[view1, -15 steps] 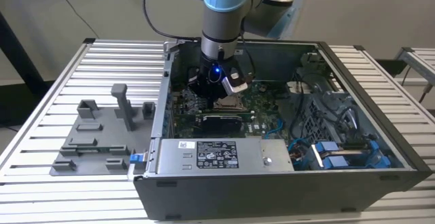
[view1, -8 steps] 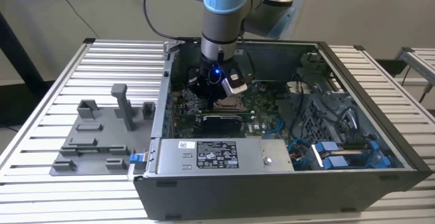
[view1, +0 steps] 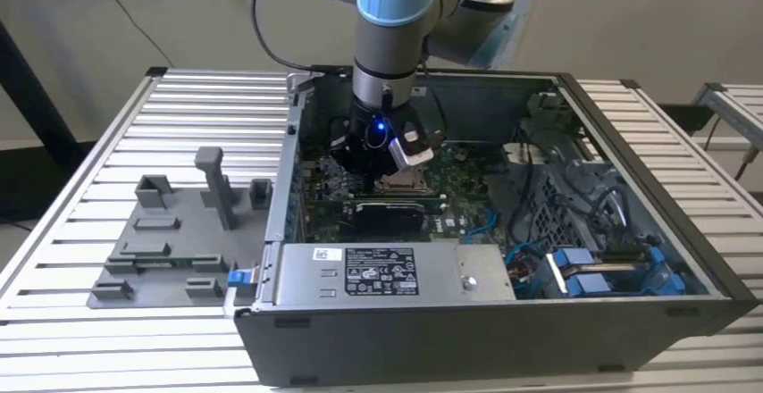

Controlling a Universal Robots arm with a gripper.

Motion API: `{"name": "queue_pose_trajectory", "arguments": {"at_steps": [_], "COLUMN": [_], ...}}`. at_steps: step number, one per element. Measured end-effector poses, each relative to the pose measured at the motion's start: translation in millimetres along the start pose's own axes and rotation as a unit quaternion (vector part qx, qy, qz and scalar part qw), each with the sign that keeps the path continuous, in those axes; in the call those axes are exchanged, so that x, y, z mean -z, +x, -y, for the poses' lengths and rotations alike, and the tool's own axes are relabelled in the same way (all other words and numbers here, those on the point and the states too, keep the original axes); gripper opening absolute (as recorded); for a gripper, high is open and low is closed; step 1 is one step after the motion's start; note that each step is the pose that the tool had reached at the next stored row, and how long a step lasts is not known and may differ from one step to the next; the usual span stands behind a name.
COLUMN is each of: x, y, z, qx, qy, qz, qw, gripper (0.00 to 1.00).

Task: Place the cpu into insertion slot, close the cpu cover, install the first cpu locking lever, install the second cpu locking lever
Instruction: 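Install the second cpu locking lever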

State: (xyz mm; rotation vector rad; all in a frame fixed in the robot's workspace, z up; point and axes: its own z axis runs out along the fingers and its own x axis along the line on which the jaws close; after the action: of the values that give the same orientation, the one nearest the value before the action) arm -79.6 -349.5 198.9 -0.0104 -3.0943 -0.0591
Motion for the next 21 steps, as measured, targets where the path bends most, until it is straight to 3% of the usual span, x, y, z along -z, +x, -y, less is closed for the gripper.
{"name": "queue_pose_trajectory", "arguments": {"at_steps": [15,21], "x": [-0.5,-0.5], "y": [-0.1,-0.1], "z": [2.0,3.1], "qx": [0.011,0.019], "qy": [0.0007,0.0043], "qz": [-0.0022,-0.0049], "qw": [0.99994,0.99980], "gripper": [0.11,0.11]}}
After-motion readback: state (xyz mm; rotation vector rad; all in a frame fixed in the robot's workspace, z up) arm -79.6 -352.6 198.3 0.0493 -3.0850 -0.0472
